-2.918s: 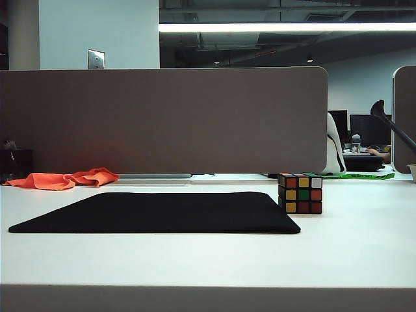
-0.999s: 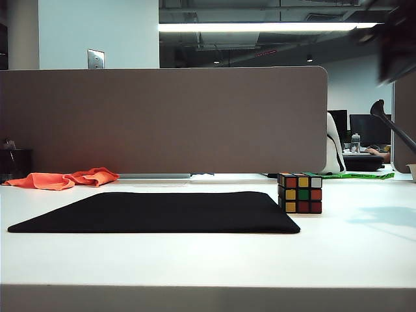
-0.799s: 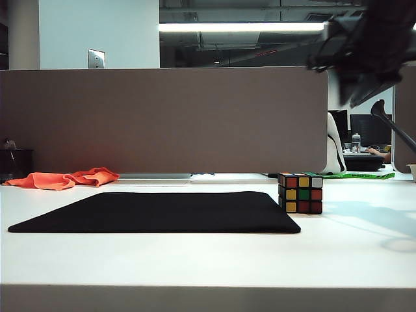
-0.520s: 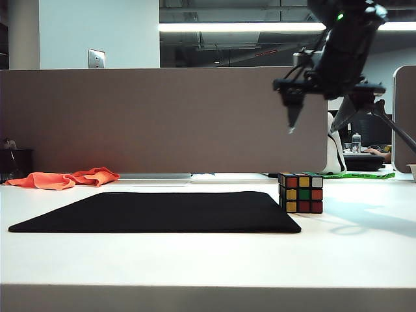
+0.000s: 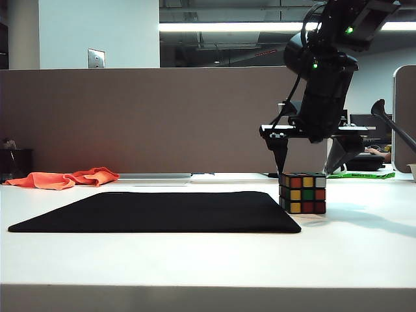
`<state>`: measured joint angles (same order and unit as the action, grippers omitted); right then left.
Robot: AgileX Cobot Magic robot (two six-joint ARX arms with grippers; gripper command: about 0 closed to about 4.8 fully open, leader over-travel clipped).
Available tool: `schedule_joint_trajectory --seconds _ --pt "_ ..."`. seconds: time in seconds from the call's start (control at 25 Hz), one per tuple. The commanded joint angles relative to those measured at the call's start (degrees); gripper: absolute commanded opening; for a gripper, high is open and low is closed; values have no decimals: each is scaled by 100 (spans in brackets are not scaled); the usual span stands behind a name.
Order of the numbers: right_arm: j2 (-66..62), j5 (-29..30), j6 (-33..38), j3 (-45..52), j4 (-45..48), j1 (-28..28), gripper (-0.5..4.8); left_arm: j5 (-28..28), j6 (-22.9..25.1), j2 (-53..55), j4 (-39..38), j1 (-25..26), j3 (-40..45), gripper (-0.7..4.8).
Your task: Pick up the cube on the right side of the mouse pad, then place it in the center of the mouse pad.
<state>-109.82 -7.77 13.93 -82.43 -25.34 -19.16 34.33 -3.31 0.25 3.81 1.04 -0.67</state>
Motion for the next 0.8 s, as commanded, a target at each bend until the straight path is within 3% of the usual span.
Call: schedule_joint_trajectory --seconds 0.04,0.32,0.8 --pt "-33 15 4 -24 -22 -13 479 0 -11 4 48 4 -17 -6" --pt "-31 363 0 -24 -59 -33 479 -2 -11 4 48 4 -17 -6" --pt "-26 345 -44 -24 -761 -85 479 -2 -13 4 48 4 -17 -6"
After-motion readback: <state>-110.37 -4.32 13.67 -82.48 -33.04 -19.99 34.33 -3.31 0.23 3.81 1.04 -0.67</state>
